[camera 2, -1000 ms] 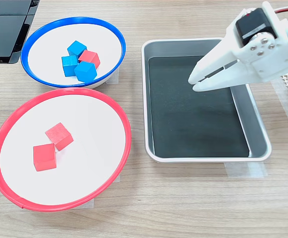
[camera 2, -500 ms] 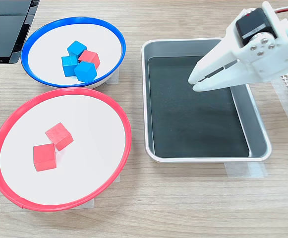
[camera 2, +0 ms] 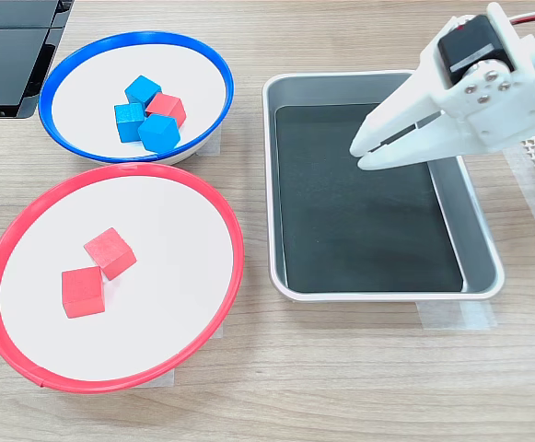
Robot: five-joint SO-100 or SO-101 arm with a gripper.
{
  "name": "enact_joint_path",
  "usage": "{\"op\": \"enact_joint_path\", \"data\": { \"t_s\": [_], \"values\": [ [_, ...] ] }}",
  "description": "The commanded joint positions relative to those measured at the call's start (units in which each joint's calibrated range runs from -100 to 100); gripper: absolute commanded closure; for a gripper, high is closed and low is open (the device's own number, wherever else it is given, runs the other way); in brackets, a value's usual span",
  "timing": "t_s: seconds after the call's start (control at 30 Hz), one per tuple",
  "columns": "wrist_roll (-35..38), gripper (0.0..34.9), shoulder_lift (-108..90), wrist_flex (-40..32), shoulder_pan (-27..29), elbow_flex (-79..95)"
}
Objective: Relocate any red block in the blue dish to the red dish, correcting any misplacement.
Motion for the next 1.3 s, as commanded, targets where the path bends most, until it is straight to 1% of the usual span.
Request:
{"op": "enact_joint_path", "data": {
  "t_s": [0.0, 0.13, 0.27, 0.43, 0.6, 0.7, 0.77, 0.87, 0.93, 1.07, 1.2, 1.27],
  "values": [
    [1.03, 34.6, 1.79, -2.24, 0.63, -0.55],
    [3.76, 34.6, 11.77, -3.89, 1.67, -9.38],
    [8.84, 34.6, 31.81, -4.64, 3.18, -29.04],
    [9.62, 34.6, 50.06, -4.88, 4.87, -46.61],
    [8.06, 34.6, 67.72, -6.70, 5.81, -60.45],
    [6.25, 34.6, 78.04, -5.46, 6.85, -69.37],
    [4.74, 33.7, 86.23, -3.15, 7.88, -77.38],
    [3.13, 32.0, 94.33, -1.00, 9.10, -85.48],
    [2.05, 31.4, 99.87, 0.07, 9.86, -90.94],
    [0.34, 28.1, 108.83, 2.96, 11.08, -100.41],
    [-0.24, 28.7, 114.20, 4.44, 11.55, -105.96],
    [-0.59, 28.4, 115.99, 4.44, 11.74, -107.24]
  ]
}}
